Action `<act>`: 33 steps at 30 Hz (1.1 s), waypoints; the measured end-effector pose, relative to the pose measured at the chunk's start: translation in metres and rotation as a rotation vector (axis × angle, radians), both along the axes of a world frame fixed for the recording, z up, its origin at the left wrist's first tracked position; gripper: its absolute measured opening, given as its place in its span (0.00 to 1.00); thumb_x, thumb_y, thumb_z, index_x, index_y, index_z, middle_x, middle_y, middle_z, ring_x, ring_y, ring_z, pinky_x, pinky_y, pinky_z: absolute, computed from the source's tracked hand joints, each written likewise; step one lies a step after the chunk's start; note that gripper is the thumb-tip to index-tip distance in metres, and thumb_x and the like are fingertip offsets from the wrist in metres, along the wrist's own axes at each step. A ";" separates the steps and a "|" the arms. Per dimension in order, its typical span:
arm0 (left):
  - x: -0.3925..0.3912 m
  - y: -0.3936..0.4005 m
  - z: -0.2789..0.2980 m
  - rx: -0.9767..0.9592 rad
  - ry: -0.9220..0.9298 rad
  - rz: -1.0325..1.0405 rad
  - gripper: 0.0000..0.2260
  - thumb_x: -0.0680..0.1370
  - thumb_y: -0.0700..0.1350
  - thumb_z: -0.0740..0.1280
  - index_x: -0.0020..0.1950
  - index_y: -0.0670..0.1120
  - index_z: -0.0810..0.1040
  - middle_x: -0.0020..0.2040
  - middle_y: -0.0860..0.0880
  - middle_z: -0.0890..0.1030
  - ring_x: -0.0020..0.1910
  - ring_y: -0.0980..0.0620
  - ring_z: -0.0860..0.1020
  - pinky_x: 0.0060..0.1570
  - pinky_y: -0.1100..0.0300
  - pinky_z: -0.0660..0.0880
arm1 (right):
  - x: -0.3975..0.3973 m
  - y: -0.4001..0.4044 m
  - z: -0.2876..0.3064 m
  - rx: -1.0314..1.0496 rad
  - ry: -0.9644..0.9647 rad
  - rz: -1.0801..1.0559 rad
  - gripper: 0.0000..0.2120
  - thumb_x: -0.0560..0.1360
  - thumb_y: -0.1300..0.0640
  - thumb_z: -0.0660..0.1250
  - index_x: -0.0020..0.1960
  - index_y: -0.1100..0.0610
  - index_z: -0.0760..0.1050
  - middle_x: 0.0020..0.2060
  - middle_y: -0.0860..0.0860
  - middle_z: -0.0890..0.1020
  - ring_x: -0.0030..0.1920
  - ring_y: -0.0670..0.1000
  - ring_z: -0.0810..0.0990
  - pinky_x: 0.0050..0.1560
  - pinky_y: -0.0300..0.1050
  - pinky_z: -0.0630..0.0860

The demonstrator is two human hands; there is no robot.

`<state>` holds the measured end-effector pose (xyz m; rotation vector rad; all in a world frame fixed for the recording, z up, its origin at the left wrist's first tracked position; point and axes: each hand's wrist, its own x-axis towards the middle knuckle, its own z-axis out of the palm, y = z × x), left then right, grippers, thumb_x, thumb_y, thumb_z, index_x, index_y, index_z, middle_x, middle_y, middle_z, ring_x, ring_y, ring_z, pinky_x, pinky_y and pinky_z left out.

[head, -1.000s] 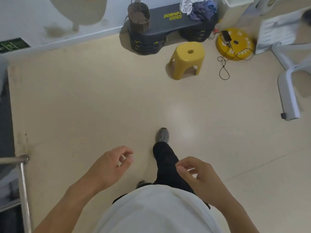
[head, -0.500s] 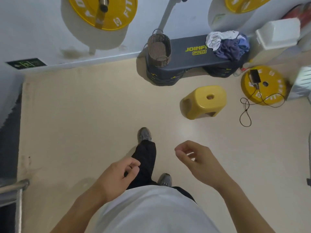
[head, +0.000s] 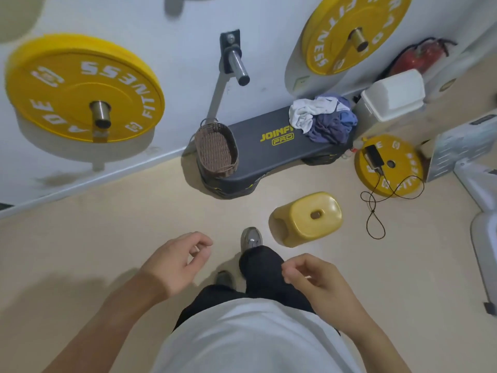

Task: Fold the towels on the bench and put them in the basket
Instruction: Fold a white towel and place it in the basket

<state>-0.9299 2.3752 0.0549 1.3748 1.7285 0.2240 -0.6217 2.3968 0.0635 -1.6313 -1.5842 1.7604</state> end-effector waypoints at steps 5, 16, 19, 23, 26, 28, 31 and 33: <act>-0.002 0.109 -0.001 0.034 -0.038 0.062 0.04 0.80 0.52 0.64 0.51 0.61 0.78 0.48 0.69 0.78 0.51 0.64 0.76 0.47 0.73 0.71 | -0.013 0.121 -0.017 -0.009 0.010 0.002 0.06 0.79 0.51 0.66 0.45 0.46 0.80 0.42 0.45 0.84 0.45 0.43 0.82 0.48 0.33 0.76; -0.051 0.214 -0.009 -0.045 -0.096 0.203 0.05 0.80 0.51 0.65 0.52 0.60 0.79 0.47 0.58 0.83 0.49 0.56 0.81 0.53 0.58 0.76 | -0.069 0.316 -0.009 0.022 -0.054 0.033 0.06 0.79 0.51 0.67 0.47 0.50 0.81 0.41 0.46 0.85 0.40 0.49 0.83 0.45 0.38 0.77; -0.073 0.258 -0.021 -0.051 -0.068 0.148 0.06 0.79 0.57 0.63 0.55 0.63 0.77 0.49 0.62 0.82 0.50 0.61 0.80 0.55 0.58 0.77 | -0.084 0.344 -0.003 0.052 -0.096 0.027 0.05 0.79 0.49 0.67 0.46 0.48 0.81 0.41 0.45 0.85 0.42 0.46 0.83 0.34 0.31 0.74; -0.087 0.319 -0.024 -0.022 -0.108 0.066 0.05 0.79 0.57 0.62 0.54 0.63 0.76 0.49 0.65 0.82 0.50 0.63 0.80 0.54 0.56 0.77 | -0.098 0.373 0.012 0.015 -0.161 0.029 0.07 0.78 0.43 0.66 0.48 0.44 0.79 0.43 0.44 0.85 0.44 0.45 0.83 0.36 0.34 0.74; -0.087 0.365 -0.025 0.030 -0.125 -0.007 0.05 0.80 0.55 0.62 0.53 0.61 0.77 0.50 0.66 0.81 0.50 0.64 0.79 0.51 0.59 0.77 | -0.101 0.402 0.018 0.033 -0.218 0.064 0.11 0.76 0.39 0.64 0.51 0.44 0.79 0.45 0.41 0.84 0.48 0.44 0.83 0.49 0.42 0.77; -0.081 0.390 -0.026 0.049 -0.138 -0.042 0.06 0.80 0.55 0.62 0.53 0.61 0.77 0.49 0.67 0.80 0.50 0.64 0.79 0.49 0.62 0.76 | -0.099 0.423 0.017 0.008 -0.138 0.040 0.05 0.79 0.48 0.67 0.49 0.47 0.80 0.43 0.44 0.85 0.46 0.44 0.83 0.49 0.39 0.77; -0.068 0.427 -0.031 0.033 -0.151 -0.092 0.06 0.79 0.56 0.62 0.54 0.61 0.77 0.49 0.66 0.81 0.49 0.64 0.79 0.47 0.64 0.76 | -0.082 0.465 0.002 -0.059 -0.077 0.014 0.05 0.80 0.57 0.67 0.51 0.57 0.80 0.44 0.53 0.85 0.46 0.49 0.83 0.48 0.44 0.78; -0.055 0.449 -0.036 0.031 -0.140 -0.111 0.05 0.79 0.55 0.63 0.52 0.62 0.77 0.48 0.66 0.81 0.47 0.64 0.79 0.44 0.66 0.74 | -0.062 0.500 -0.015 -0.082 -0.098 0.037 0.06 0.80 0.56 0.67 0.52 0.58 0.80 0.45 0.55 0.85 0.46 0.50 0.84 0.48 0.44 0.79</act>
